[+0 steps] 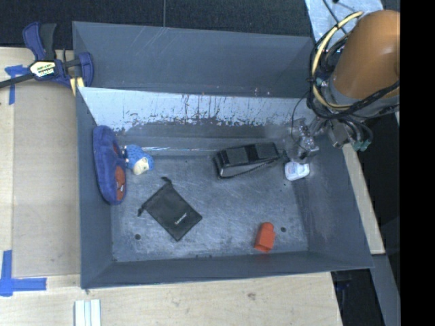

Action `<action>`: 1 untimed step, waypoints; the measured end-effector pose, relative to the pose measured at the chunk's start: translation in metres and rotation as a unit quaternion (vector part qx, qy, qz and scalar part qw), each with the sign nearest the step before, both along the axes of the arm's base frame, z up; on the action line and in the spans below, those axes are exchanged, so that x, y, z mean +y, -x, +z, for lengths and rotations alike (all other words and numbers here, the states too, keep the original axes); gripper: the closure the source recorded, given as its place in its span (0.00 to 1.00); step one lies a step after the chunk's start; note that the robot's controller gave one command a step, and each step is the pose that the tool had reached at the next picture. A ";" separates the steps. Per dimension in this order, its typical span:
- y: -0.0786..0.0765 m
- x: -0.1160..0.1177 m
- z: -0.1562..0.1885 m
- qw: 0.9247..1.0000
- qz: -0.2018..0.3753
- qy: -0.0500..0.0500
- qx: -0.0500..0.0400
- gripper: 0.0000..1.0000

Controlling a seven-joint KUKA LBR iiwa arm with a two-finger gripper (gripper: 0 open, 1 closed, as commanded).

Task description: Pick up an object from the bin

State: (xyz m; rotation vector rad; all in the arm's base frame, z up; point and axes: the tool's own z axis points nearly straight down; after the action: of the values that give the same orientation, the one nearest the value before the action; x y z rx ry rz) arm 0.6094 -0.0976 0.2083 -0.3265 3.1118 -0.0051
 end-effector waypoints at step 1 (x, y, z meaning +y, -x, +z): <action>0.032 0.017 -0.095 0.998 0.055 -0.002 0.009 1.00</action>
Offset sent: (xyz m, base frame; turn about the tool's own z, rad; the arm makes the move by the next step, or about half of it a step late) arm -0.0303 0.0164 -0.0909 -0.1117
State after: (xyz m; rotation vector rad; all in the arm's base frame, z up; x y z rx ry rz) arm 0.5773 -0.0810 0.1130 -0.4997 3.1066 0.0043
